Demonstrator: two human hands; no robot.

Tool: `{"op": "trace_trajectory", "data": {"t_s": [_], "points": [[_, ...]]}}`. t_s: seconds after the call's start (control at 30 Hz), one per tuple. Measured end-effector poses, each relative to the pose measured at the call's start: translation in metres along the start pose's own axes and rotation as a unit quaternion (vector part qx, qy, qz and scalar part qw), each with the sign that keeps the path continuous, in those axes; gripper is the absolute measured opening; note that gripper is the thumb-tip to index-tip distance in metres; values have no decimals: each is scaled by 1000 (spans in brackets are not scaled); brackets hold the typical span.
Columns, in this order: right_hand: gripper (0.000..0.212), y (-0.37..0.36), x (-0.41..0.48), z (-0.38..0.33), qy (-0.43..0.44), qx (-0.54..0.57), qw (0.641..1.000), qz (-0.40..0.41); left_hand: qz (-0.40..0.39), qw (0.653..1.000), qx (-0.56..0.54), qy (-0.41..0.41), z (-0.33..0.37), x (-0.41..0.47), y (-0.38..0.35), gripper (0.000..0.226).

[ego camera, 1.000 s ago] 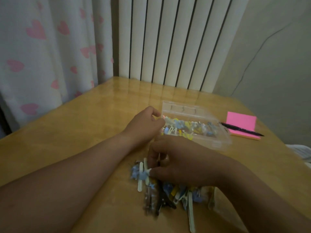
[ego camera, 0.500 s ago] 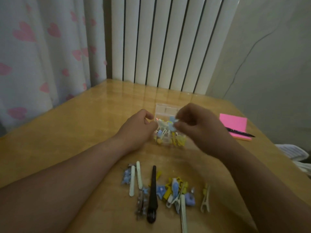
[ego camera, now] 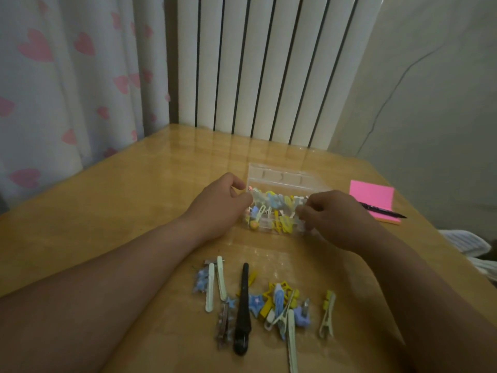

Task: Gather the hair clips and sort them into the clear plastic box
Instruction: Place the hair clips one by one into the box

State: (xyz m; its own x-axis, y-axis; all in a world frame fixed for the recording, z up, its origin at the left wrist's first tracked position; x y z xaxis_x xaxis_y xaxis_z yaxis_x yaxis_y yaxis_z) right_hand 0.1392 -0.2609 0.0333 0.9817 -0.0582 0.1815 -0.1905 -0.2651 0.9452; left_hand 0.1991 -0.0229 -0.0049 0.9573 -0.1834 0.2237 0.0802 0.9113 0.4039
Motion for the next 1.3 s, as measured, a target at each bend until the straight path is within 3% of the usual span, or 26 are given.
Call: {"op": "trace_trajectory", "data": {"t_s": [0.2,0.43,0.6,0.73,0.83,1.03,1.3], "points": [[38,0,-3,-3,5,24,1000,4,-1,1000,-4,3,-2,0,0,30],[19,18,-21,-39,83,69,988,108,-2,1000,-10,7,2,-2,2,30],[10,-2,-45,-89,209,45,976,-50,-18,996,-79,26,2,1,4,22],[19,-22,-53,-103,243,50,957,-151,-7,994,-106,41,0,3,3,20],[15,-26,-53,-106,246,67,954,-159,-3,994,-97,41,1,3,2,19],[4,-20,-51,-103,205,219,935,-192,5,994,-98,39,2,3,1,17],[11,-5,-38,-80,138,342,914,-167,-4,997,-69,23,6,0,4,21]]}}
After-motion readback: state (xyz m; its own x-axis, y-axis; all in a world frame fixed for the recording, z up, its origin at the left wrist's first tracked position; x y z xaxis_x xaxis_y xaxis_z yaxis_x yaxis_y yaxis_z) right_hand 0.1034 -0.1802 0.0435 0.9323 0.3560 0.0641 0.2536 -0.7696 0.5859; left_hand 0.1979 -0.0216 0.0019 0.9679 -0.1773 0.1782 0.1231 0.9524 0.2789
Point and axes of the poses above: each hand's wrist, its own x-axis towards the middle knuckle, its own y-axis out of the back of the hand, z = x × y, the point moved 3 cm from there along x, towards the middle knuckle, and after that the axes turned 8 degrees about -x, right-handed, at the moved point
